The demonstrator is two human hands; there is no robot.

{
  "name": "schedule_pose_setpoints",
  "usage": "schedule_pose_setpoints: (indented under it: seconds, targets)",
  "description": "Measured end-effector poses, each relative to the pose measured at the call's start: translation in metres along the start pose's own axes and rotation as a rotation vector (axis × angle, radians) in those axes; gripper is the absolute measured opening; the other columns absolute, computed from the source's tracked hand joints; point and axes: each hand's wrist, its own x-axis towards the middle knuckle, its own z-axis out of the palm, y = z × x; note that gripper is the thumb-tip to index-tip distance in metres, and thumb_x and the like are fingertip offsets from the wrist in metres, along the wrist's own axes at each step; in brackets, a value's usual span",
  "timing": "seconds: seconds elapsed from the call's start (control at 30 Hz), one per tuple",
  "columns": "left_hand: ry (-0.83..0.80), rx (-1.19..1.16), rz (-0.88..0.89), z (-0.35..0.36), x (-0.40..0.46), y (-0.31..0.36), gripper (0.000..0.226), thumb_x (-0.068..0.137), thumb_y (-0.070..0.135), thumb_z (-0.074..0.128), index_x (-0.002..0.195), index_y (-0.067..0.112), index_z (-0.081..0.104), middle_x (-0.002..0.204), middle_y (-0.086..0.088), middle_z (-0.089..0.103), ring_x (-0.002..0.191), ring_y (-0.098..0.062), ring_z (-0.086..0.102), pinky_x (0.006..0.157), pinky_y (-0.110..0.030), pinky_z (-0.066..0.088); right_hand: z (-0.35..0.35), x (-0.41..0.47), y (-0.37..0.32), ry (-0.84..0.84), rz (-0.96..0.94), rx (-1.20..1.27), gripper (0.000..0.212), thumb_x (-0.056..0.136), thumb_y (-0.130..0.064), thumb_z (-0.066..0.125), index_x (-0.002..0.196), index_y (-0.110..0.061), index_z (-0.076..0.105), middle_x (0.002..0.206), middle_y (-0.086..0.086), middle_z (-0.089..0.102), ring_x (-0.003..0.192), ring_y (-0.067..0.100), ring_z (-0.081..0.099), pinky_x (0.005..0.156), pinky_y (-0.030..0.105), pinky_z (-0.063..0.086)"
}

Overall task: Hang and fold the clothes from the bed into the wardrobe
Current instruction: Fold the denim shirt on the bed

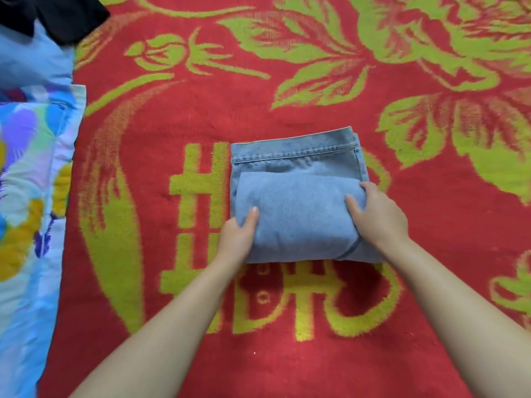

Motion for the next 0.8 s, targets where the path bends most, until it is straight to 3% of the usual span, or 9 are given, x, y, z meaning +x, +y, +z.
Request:
schedule_pose_setpoints:
  seconds: [0.07,0.17,0.27,0.37,0.47,0.57,0.63,0.7,0.8]
  targets:
    - [0.127,-0.081,0.029,0.001,-0.013,-0.012,0.018,0.095,0.026,0.057,0.089,0.014,0.069,0.087,0.007,0.066,0.082,-0.006,0.06,0.06,-0.007,0.04,0.003,0.004,0.0,0.067,-0.146,0.065,0.037,0.096,-0.036,0.048,0.13,-0.022,0.05,0.119,0.01,0.064,0.105,0.037,0.059,0.074,0.039,0.041]
    - [0.195,-0.129,-0.083,0.002,-0.033,-0.044,0.028,0.094,0.025,0.058,0.068,0.016,0.063,0.069,0.013,0.063,0.065,-0.002,0.054,0.054,-0.017,0.042,0.013,0.006,-0.004,0.065,-0.276,-0.015,0.033,0.097,-0.036,0.047,0.129,-0.029,0.048,0.113,0.005,0.066,0.097,0.034,0.063,0.067,0.037,0.042]
    - [0.173,-0.145,-0.155,0.009,-0.047,-0.063,0.018,0.094,0.024,0.058,0.08,0.017,0.067,0.083,0.002,0.071,0.072,-0.006,0.061,0.06,-0.02,0.046,0.037,-0.002,-0.002,-0.094,-0.272,-0.147,0.038,0.1,-0.038,0.039,0.137,-0.035,0.037,0.116,0.002,0.062,0.096,0.032,0.063,0.067,0.038,0.045]
    - [0.154,-0.116,-0.163,0.007,-0.044,-0.053,0.01,0.092,0.022,0.061,0.101,0.017,0.062,0.094,0.001,0.069,0.09,-0.016,0.066,0.07,-0.026,0.047,0.04,-0.003,-0.003,-0.111,-0.23,-0.176,0.04,0.1,-0.038,0.035,0.14,-0.035,0.032,0.112,0.003,0.062,0.089,0.033,0.063,0.064,0.037,0.042]
    - [0.245,0.277,-0.095,-0.001,-0.037,-0.035,0.073,0.086,0.026,0.064,0.148,0.015,0.025,0.128,-0.012,0.051,0.122,-0.032,0.048,0.1,-0.044,0.039,0.03,-0.004,-0.003,-0.002,-0.238,-0.376,0.05,0.098,-0.037,0.042,0.146,-0.029,0.032,0.123,0.01,0.056,0.109,0.033,0.055,0.087,0.043,0.039]
    - [0.306,0.583,0.185,0.003,-0.032,-0.015,0.085,0.09,0.038,0.055,0.153,0.019,0.001,0.157,-0.012,0.013,0.143,-0.026,0.018,0.114,-0.05,0.015,0.025,-0.019,-0.017,0.115,-0.442,-0.348,0.064,0.089,-0.031,0.058,0.148,-0.021,0.036,0.151,0.02,0.032,0.142,0.039,0.026,0.108,0.062,0.019]
    - [0.234,0.422,0.062,0.014,-0.023,-0.005,0.081,0.095,0.041,0.048,0.153,0.021,-0.003,0.159,-0.01,0.001,0.144,-0.028,0.014,0.113,-0.046,0.017,0.03,-0.028,-0.024,0.071,-0.432,-0.247,0.07,0.09,-0.039,0.057,0.151,-0.023,0.026,0.156,0.018,0.023,0.142,0.039,0.024,0.106,0.059,0.027]
    - [0.232,0.241,-0.06,0.022,-0.014,-0.006,0.072,0.097,0.036,0.047,0.153,0.017,0.006,0.155,-0.017,0.015,0.138,-0.032,0.025,0.107,-0.038,0.024,0.033,-0.024,-0.019,-0.064,-0.151,-0.103,0.071,0.095,-0.046,0.045,0.153,-0.027,0.009,0.15,0.016,0.03,0.132,0.037,0.038,0.096,0.05,0.04]
    - [0.25,0.401,0.136,0.027,-0.014,-0.012,0.063,0.097,0.034,0.048,0.151,0.017,0.021,0.139,-0.017,0.033,0.125,-0.034,0.037,0.101,-0.042,0.034,0.035,-0.018,0.003,0.001,-0.043,-0.078,0.055,0.1,-0.04,0.036,0.151,-0.031,0.019,0.126,0.011,0.051,0.097,0.04,0.059,0.068,0.042,0.044]
